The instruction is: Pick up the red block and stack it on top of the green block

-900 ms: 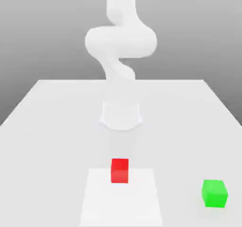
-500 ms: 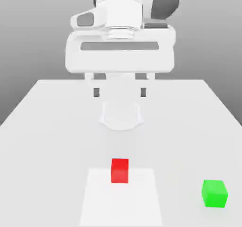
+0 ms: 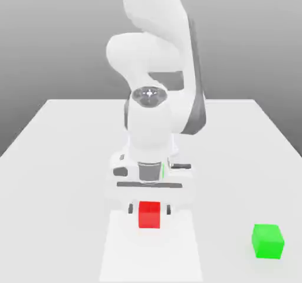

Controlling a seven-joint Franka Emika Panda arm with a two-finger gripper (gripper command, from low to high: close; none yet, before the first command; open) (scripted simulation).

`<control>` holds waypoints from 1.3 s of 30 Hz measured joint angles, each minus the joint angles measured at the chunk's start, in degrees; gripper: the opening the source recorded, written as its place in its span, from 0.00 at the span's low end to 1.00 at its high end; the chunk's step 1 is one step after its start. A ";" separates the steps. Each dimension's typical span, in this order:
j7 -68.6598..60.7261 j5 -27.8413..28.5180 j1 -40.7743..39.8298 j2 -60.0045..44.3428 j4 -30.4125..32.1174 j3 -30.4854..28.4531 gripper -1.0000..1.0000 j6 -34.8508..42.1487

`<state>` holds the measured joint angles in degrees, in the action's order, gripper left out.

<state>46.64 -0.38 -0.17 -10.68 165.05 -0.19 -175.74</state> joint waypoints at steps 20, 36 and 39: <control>-8.84 2.07 12.56 9.64 -11.41 5.34 0.00 21.16; -14.70 6.97 21.68 -5.89 -24.37 9.29 1.00 18.86; -15.21 6.29 21.46 -4.29 -24.30 9.66 1.00 20.32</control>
<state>31.44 5.91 21.29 -14.97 140.75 9.47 -155.41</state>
